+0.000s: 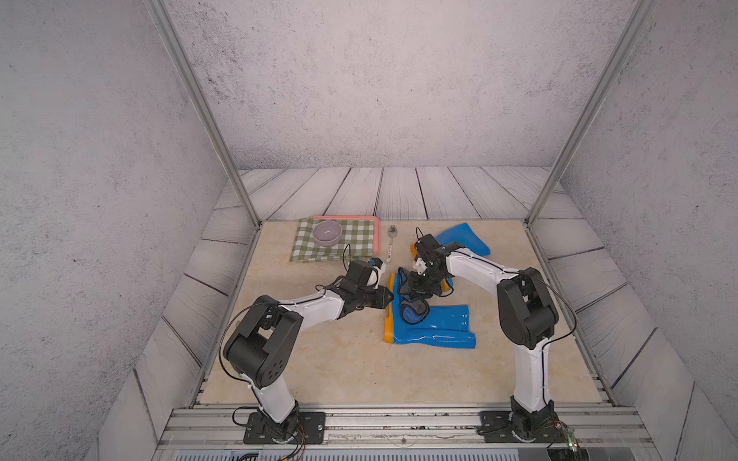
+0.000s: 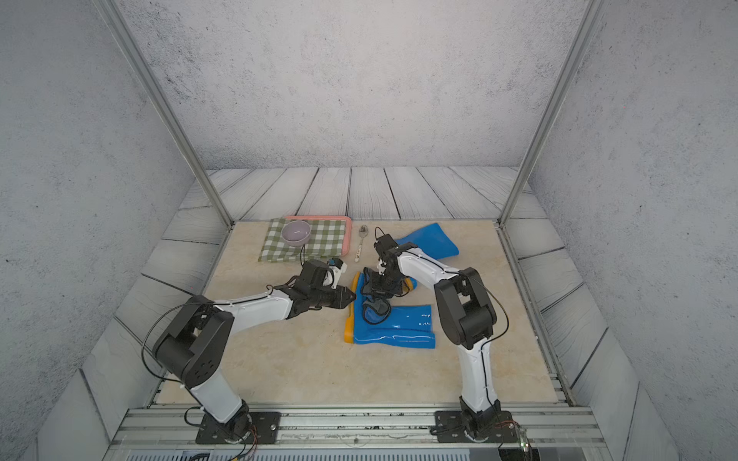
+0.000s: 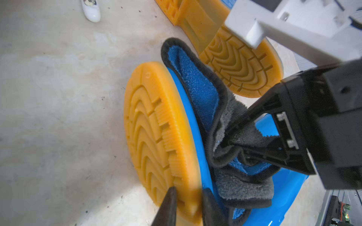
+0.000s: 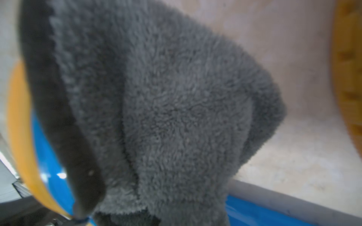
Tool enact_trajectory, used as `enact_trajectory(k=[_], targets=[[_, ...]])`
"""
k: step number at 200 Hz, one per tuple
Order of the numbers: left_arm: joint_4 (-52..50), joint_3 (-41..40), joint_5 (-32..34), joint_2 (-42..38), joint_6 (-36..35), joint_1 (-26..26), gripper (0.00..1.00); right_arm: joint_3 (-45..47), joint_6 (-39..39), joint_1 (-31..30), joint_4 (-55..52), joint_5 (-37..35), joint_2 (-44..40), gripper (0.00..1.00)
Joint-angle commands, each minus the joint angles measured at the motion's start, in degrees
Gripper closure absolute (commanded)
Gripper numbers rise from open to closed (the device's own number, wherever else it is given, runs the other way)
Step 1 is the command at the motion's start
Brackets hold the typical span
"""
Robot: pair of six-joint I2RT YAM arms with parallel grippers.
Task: Wipe the rubber boots with a cloth
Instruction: Wipe the dirt off the rubber boot.
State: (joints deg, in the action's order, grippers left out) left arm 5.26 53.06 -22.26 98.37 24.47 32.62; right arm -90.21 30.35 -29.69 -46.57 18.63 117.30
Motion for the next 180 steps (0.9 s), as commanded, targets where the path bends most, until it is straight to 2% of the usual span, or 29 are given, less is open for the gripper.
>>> enact_trajectory(k=[1, 84, 154, 180], targets=[[-10.2, -3.8, 4.2, 4.5, -0.7, -1.6, 0.76, 1.6, -3.8, 1.1, -8.9, -2.9, -0.8, 1.0], [-8.9, -4.1, 1.6, 5.9, -0.4, -3.3, 0.76, 10.7, -10.8, 11.5, -15.1, -8.5, -7.5, 1.0], [-8.1, -4.1, 0.1, 6.9, 0.0, -4.1, 0.76, 19.0, -10.5, 20.0, -16.1, -12.7, -17.2, 1.0], [-7.8, -4.1, -0.4, 7.1, 0.0, -4.2, 0.76, 20.1, -10.2, 21.4, -15.6, -11.6, -20.6, 1.0]])
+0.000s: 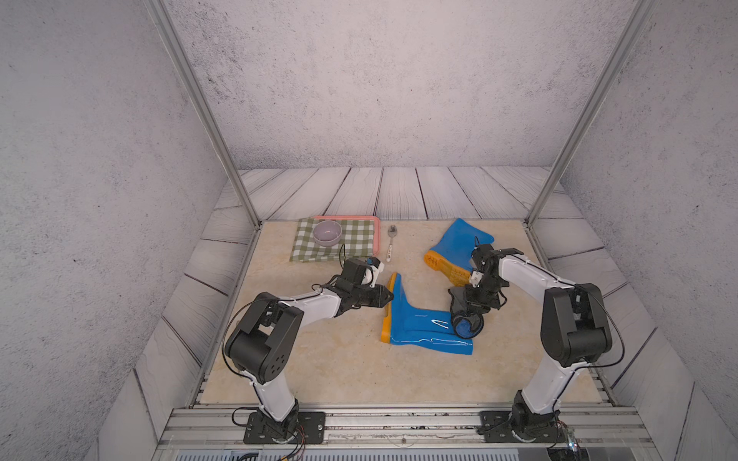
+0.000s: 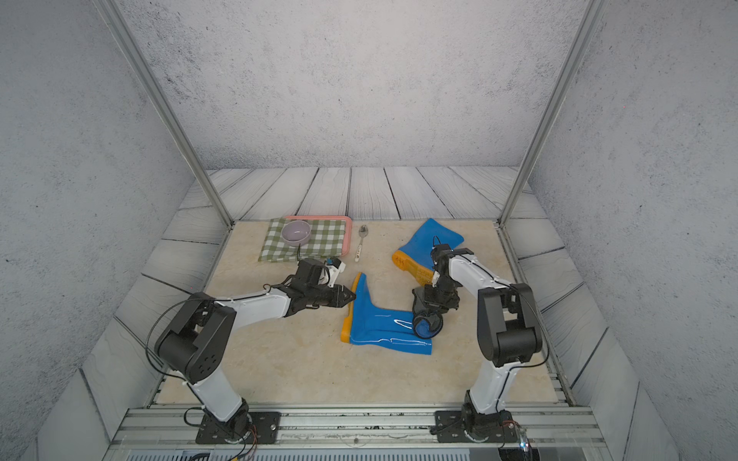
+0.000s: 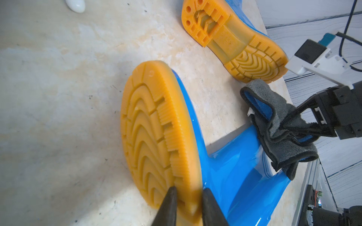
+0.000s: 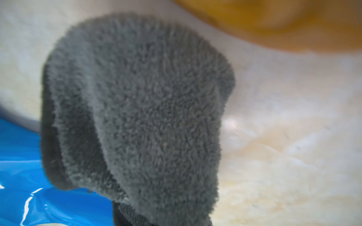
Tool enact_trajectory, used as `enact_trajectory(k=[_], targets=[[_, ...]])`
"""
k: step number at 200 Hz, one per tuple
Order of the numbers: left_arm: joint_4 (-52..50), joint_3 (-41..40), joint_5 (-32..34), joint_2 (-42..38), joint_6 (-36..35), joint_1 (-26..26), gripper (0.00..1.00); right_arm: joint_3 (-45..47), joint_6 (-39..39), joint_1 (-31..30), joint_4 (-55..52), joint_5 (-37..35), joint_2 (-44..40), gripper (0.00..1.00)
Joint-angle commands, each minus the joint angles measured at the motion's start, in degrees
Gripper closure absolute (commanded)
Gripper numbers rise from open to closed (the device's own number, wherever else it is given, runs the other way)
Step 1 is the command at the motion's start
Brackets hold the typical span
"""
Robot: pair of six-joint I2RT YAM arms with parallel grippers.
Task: Wipe the rubber boots with a cloth
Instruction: Wipe the dirt off the rubber boot.
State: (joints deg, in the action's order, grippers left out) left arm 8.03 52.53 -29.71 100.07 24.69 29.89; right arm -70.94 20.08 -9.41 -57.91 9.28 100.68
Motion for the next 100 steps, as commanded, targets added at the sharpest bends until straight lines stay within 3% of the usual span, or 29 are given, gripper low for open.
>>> enact_trajectory(k=[1, 19, 49, 100], targets=[[-10.6, -3.6, 7.0, 5.4, -0.2, -1.5, 0.76, 0.7, 0.2, 1.2, -4.4, -2.2, -4.0, 1.0], [-10.7, -3.5, 6.9, 5.4, -0.4, -1.5, 0.76, -2.6, 2.2, -0.7, -4.0, 1.1, -4.8, 1.0], [-10.6, -3.7, 6.9, 5.4, -0.3, -1.6, 0.76, -14.5, 6.5, -9.1, -3.7, 1.7, -3.2, 1.0], [-10.0, -4.2, 6.9, 5.1, 0.1, -1.7, 0.76, -30.7, 11.3, -15.7, 1.0, 3.5, 8.0, 1.0]])
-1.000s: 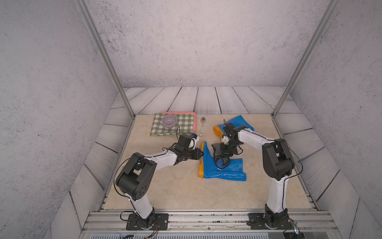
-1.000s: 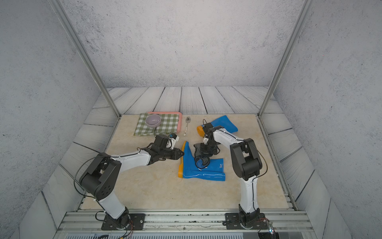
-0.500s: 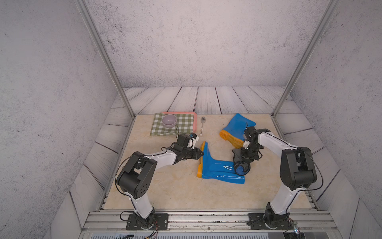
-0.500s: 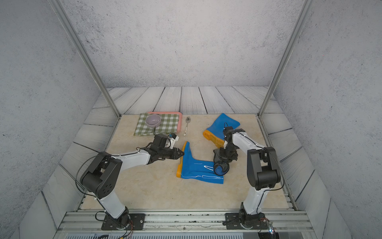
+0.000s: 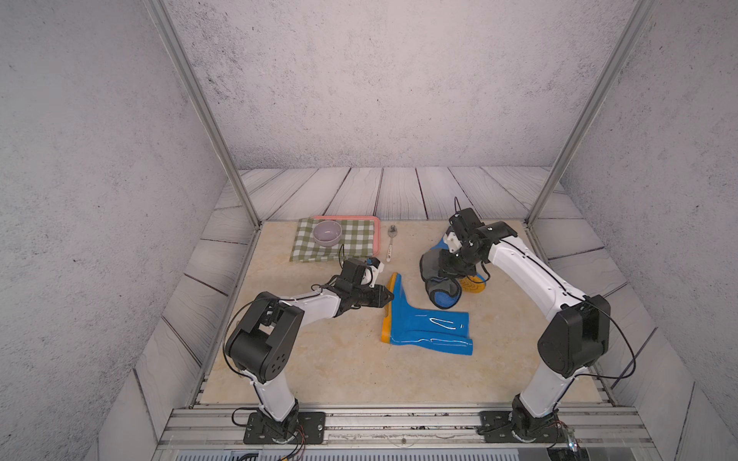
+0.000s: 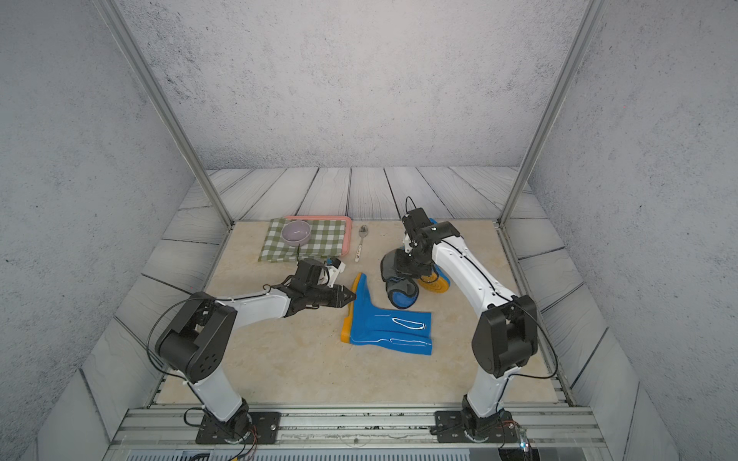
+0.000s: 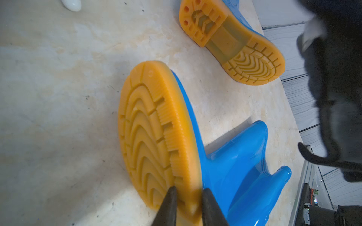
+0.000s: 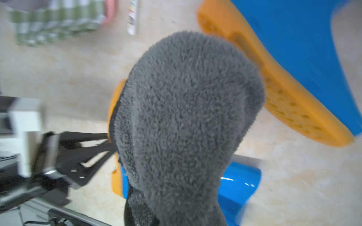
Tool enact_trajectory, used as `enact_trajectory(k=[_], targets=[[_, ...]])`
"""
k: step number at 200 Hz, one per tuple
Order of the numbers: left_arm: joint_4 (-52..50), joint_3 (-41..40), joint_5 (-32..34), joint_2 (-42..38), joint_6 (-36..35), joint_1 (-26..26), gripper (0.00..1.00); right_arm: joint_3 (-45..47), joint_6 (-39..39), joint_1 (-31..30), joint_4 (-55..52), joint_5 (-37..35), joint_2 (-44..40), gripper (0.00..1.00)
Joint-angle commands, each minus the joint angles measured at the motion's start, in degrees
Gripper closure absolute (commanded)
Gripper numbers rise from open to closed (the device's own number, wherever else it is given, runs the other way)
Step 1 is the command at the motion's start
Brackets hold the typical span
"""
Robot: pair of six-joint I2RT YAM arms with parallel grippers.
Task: Wipe the rubber boots with a cloth
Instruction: Wipe the dirt off the rubber boot.
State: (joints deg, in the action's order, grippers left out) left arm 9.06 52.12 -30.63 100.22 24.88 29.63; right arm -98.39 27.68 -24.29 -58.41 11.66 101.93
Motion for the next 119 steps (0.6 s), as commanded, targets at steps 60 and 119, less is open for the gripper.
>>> enact_trajectory(k=[60, 119], targets=[[-11.3, -3.5, 7.7, 5.3, -0.3, -1.4, 0.76, -7.1, 5.3, -6.4, 5.3, 4.0, 17.8, 1.0], [-11.4, -3.1, 7.4, 6.0, -0.3, -1.5, 0.76, 3.4, 5.5, -12.7, 6.0, 5.0, 13.8, 1.0]])
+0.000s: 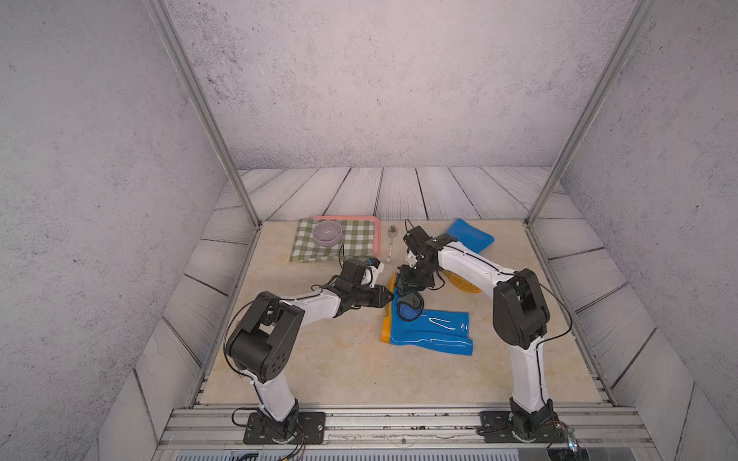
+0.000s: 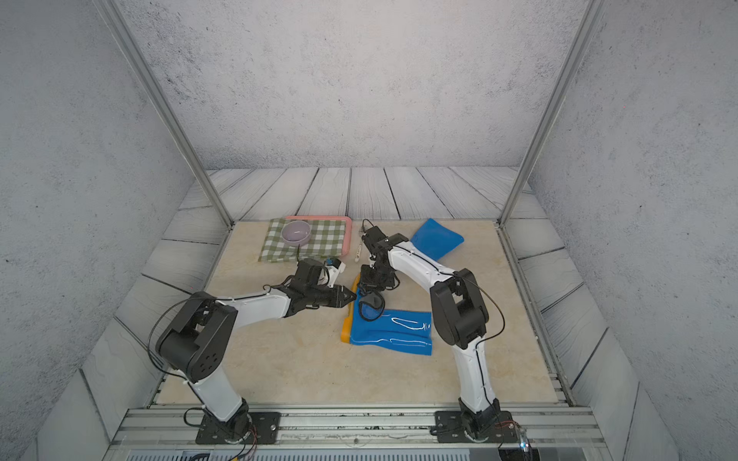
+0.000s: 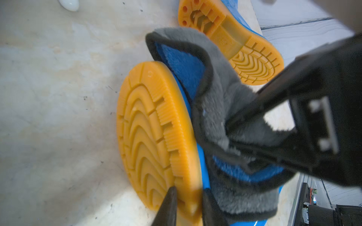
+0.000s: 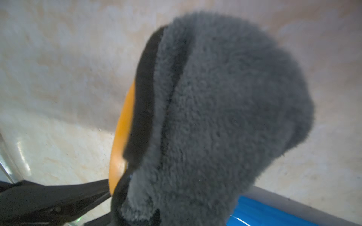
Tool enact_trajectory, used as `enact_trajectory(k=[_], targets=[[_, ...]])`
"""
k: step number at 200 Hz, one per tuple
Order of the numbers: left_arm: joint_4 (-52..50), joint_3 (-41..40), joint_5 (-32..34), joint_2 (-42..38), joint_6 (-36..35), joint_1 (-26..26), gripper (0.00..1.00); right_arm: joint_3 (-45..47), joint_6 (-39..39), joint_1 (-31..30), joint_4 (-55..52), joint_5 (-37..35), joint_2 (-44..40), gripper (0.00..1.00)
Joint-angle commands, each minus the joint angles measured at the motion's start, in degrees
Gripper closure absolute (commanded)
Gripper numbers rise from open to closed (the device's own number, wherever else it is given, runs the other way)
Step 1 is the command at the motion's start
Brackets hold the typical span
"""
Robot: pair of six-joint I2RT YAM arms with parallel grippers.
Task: Wipe the rubber boots with a cloth
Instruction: Wipe the dirt off the rubber boot.
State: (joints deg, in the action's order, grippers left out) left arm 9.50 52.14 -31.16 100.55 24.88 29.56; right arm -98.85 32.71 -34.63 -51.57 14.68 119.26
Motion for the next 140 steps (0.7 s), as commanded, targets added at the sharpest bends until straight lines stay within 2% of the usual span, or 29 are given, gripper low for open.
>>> enact_trajectory(k=[1, 70, 122, 140], targets=[[-11.8, -3.1, 8.0, 5.7, -0.3, -1.4, 0.76, 4.0, 0.5, -2.5, -0.9, 2.0, -3.6, 1.0], [-11.9, -3.1, 8.0, 5.5, -0.1, -1.5, 0.77, 13.5, -0.6, -9.6, -3.0, 3.0, -10.0, 1.0], [-12.0, -3.3, 8.2, 5.4, 0.0, -1.5, 0.77, 19.4, 0.6, -11.5, -3.2, 3.3, -16.3, 1.0], [-12.0, -3.3, 8.2, 5.4, 0.1, -1.5, 0.77, 20.1, -0.1, -10.9, -4.6, 0.7, -17.0, 1.0]])
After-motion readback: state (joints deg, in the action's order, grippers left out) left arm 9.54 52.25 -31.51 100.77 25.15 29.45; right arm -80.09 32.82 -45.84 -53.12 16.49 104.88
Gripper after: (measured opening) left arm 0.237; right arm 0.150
